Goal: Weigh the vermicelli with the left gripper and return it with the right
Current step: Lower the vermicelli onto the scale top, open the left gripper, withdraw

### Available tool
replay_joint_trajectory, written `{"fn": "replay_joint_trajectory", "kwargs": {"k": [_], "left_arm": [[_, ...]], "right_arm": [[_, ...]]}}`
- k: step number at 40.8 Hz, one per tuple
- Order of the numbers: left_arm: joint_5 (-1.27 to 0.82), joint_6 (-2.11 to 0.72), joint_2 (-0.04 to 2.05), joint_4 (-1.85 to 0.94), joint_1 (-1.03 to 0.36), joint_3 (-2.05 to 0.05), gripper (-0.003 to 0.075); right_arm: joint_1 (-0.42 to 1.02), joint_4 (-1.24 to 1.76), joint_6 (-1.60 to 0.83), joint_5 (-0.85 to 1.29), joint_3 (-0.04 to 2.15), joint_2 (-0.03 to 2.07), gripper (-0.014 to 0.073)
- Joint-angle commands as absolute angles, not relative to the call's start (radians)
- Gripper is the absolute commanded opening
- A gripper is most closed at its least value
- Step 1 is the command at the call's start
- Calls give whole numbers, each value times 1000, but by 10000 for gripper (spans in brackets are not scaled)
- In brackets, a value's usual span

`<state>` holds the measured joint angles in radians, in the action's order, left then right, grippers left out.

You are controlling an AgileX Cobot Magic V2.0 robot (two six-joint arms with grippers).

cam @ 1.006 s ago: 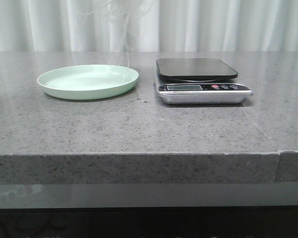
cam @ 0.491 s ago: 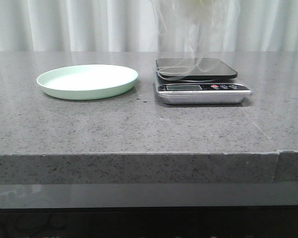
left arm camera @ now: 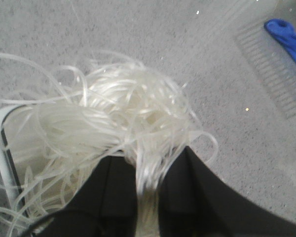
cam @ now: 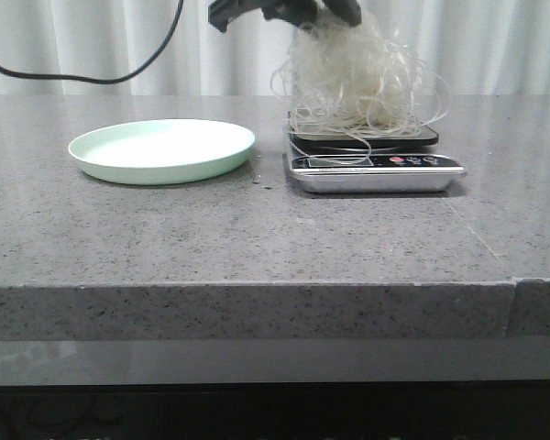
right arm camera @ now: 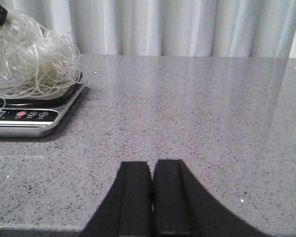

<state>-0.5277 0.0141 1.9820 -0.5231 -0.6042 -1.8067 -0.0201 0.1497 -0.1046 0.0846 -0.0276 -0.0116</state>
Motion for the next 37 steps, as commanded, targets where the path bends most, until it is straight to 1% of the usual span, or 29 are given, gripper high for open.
{"fn": "replay_joint_trajectory", "kwargs": {"k": [1, 16, 20, 21, 22, 30, 37], "left_arm": [[-505, 14, 1941, -546, -612, -1846, 146], [-534, 14, 1945, -542, -608, -1846, 165], [-538, 14, 1945, -542, -608, -1846, 217], [-540, 14, 1945, -542, -608, -1846, 245], [-570, 14, 1904, -540, -603, -1846, 637], [-622, 14, 1834, -500, -584, -1846, 637], [-725, 14, 1750, -347, -564, -1846, 637]], "right_arm": [[-27, 156, -103, -6, -19, -26, 160], [-27, 156, -103, -6, -19, -26, 160], [-27, 156, -103, -6, -19, -26, 160], [-27, 156, -103, -6, -19, -26, 160], [-27, 156, -103, -6, -19, -26, 160], [-27, 156, -103, -6, -19, -26, 160], [-27, 156, -103, -6, -19, -26, 160]]}}
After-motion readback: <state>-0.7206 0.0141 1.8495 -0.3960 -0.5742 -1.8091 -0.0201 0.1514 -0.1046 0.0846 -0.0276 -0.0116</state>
